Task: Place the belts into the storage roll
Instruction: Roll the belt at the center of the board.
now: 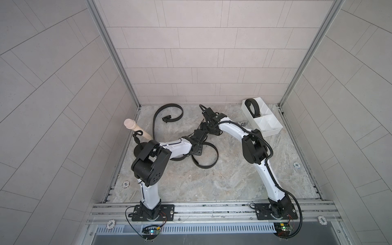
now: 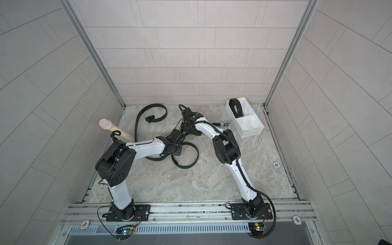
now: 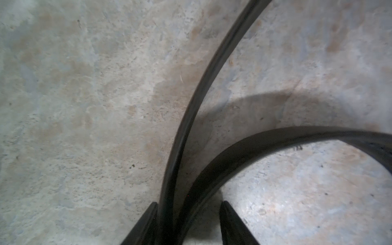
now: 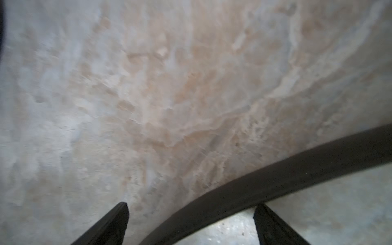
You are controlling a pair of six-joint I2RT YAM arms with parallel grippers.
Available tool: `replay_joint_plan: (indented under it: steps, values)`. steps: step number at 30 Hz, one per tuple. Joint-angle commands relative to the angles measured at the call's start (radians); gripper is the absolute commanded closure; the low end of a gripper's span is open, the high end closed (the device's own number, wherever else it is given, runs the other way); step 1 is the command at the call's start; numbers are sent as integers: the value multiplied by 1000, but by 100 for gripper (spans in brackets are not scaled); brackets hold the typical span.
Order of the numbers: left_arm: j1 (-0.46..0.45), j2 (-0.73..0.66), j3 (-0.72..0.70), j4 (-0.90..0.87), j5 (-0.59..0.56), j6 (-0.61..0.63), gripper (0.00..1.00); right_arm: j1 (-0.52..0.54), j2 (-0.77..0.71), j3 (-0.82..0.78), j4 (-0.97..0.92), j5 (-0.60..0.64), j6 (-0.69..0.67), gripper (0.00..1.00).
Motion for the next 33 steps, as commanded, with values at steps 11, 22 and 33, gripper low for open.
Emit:
replay_joint_plan:
  steps: [11, 22, 33]
  values:
    - [63, 245, 172, -168, 1, -1, 52, 72, -525, -897, 78, -4, 69, 10]
    - [40, 282, 219, -201, 36, 24, 56, 109, -758, -846, -166, -48, -85, 5]
    - [29, 320, 293, -275, 49, 66, 57, -71, -638, -628, -171, 119, -511, 8]
